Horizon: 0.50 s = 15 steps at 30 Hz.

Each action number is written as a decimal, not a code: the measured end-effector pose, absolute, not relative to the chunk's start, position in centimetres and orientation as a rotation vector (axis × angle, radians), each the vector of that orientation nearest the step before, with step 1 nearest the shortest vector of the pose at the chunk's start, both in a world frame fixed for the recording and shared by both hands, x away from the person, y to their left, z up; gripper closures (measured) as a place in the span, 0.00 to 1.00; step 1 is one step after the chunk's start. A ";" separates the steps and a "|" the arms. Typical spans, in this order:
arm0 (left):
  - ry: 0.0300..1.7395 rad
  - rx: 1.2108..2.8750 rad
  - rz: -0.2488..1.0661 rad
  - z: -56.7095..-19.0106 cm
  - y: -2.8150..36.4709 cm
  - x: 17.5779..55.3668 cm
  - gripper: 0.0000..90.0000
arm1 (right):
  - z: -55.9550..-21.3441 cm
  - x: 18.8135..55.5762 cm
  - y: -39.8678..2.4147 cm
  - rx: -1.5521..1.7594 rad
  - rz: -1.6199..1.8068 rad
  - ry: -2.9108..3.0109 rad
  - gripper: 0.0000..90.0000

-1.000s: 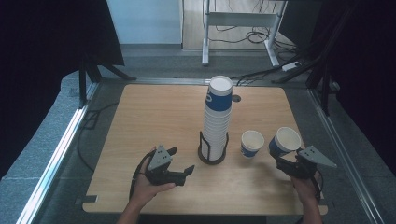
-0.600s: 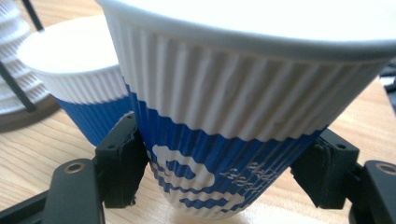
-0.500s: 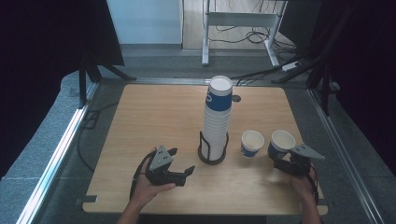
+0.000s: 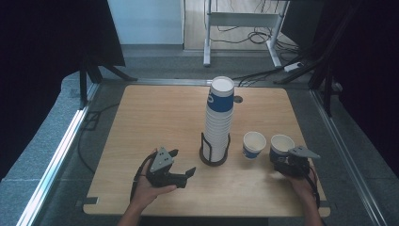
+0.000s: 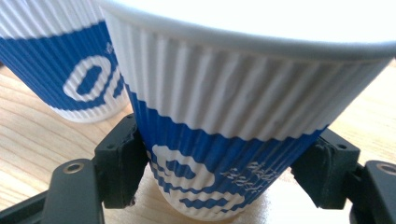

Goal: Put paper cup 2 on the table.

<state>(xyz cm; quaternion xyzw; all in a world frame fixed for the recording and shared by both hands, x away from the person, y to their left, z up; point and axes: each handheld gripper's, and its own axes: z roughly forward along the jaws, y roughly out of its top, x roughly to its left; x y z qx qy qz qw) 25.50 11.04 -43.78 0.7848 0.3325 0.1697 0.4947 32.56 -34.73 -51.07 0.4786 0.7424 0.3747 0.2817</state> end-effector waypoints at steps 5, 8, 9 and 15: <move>0.808 1.908 0.410 -43.9 11.0 25.6 0.15 | -51.3 32.7 -34.8 1.290 0.997 2.000 0.28; 0.806 1.911 0.408 -43.9 10.9 25.5 0.15 | -51.4 32.8 -34.8 1.304 0.985 2.007 0.20; 0.805 1.911 0.408 -43.9 10.9 25.5 0.15 | -51.3 32.8 -34.8 1.317 0.992 2.004 0.17; 0.803 1.906 0.405 -43.8 10.9 25.5 0.15 | -50.3 31.4 -35.4 1.337 1.058 1.917 0.12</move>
